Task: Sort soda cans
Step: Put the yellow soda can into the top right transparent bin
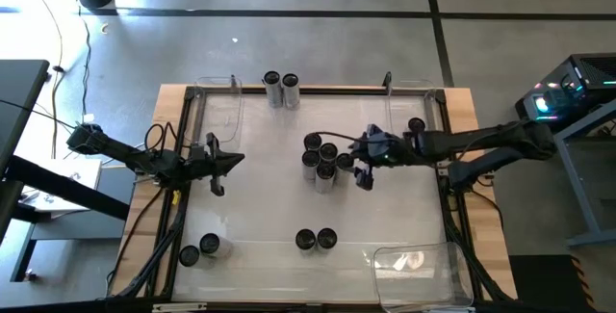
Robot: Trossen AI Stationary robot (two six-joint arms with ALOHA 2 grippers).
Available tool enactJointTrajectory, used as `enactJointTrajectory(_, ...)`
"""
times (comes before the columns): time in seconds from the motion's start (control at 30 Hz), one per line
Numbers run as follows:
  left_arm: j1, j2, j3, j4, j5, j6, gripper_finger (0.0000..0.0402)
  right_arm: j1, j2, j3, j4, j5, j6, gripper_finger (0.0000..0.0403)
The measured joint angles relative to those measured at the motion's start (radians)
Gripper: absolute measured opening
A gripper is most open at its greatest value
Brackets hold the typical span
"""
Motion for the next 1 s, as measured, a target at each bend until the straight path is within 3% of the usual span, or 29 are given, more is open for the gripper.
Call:
enactJointTrajectory(0.13,0.0,0.0,0.0,0.0,0.0,0.0,0.0,0.0,0.001,-0.041,0.095,-0.045,0.003,0.0316)
enactJointTrajectory(0.5,0.0,0.0,0.0,0.0,-0.001,0.0,0.0,-0.004,-0.003,-0.121,0.21,-0.047,-0.001,0.0316)
enactJointTrajectory(1.0,0.0,0.0,0.0,0.0,-0.001,0.0,0.0,-0.012,0.003,-0.089,0.162,-0.007,-0.019,0.0316)
